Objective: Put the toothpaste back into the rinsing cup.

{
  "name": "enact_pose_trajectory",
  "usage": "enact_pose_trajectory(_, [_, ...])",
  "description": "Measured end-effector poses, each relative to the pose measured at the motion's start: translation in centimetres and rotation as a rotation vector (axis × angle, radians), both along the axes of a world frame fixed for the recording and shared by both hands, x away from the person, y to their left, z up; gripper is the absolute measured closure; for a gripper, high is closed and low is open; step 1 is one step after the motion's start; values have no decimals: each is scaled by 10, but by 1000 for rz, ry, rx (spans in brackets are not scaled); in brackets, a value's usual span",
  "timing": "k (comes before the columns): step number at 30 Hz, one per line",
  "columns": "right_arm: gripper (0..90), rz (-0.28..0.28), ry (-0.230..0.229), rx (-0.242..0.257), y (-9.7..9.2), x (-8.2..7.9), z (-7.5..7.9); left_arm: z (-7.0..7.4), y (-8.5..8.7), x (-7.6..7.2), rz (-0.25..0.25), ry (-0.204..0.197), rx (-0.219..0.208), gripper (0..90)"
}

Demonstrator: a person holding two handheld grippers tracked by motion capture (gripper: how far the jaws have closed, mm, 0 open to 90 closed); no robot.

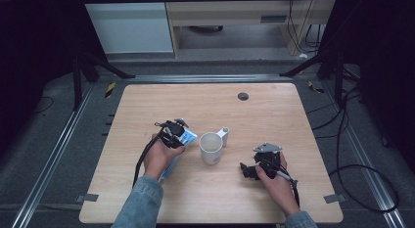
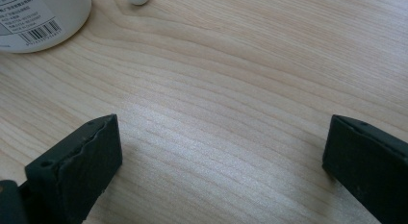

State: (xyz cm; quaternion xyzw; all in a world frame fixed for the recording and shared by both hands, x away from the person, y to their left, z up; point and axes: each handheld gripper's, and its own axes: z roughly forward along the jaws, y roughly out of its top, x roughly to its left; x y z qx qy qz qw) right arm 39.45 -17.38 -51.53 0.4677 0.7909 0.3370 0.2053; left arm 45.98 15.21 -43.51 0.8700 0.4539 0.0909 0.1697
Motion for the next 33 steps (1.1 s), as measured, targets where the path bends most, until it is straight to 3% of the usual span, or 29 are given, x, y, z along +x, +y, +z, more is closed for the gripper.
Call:
enact_pose_trajectory(4, [3, 1, -1, -2, 0, 0, 0, 11, 8, -7, 16, -55, -32, 722])
enact_pose_trajectory(19, [3, -3, 4, 2, 0, 0, 0, 29, 17, -13, 37, -144, -92, 721])
enact_pose_trajectory(25, [3, -7, 4, 4, 1, 0, 0, 39, 17, -13, 51, -199, -130, 721])
enact_pose_trajectory(29, [3, -8, 3, 4, 1, 0, 0, 39, 17, -13, 55, -193, -127, 721])
enact_pose_trajectory(33, [3, -8, 3, 4, 1, 0, 0, 42, 18, -14, 58, -214, -141, 721])
